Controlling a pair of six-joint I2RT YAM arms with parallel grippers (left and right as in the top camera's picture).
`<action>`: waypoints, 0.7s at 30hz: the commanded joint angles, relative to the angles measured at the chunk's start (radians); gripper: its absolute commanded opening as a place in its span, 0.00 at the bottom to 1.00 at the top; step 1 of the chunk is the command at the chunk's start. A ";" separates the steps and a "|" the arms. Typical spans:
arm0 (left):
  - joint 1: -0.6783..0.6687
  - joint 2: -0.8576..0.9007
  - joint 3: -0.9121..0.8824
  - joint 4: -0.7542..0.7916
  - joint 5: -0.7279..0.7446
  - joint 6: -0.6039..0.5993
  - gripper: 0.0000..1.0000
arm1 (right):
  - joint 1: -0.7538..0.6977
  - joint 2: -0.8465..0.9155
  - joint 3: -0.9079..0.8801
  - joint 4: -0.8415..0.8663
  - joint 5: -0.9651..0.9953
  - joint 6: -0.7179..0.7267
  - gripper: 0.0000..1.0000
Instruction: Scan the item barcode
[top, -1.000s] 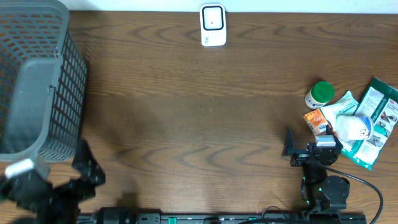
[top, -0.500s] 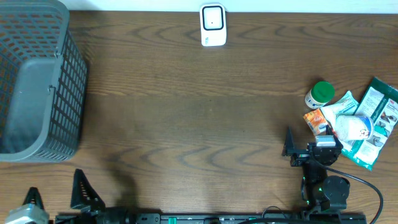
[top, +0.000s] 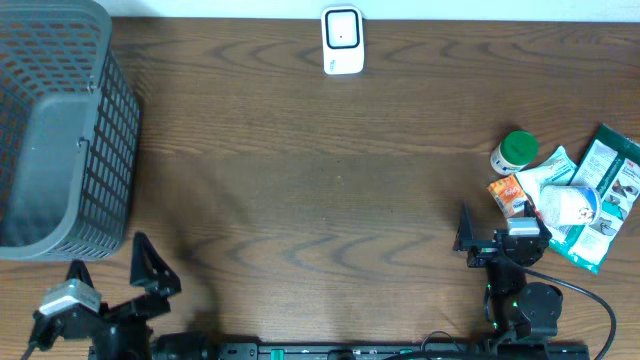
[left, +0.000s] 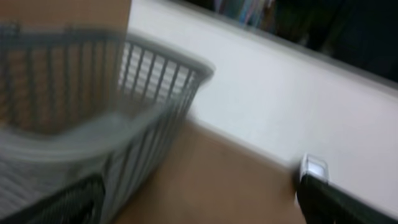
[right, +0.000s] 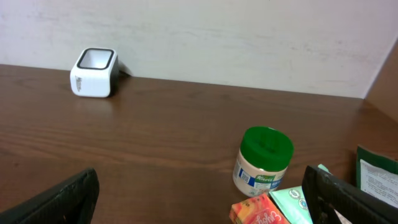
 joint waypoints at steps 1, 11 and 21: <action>0.006 -0.010 -0.086 0.213 0.000 -0.011 0.98 | 0.008 -0.006 -0.001 -0.005 -0.005 -0.011 0.99; 0.006 -0.010 -0.390 0.954 0.105 -0.014 0.98 | 0.008 -0.006 -0.001 -0.005 -0.005 -0.011 0.99; 0.006 -0.010 -0.600 1.105 0.104 -0.103 0.98 | 0.008 -0.006 -0.001 -0.005 -0.005 -0.011 0.99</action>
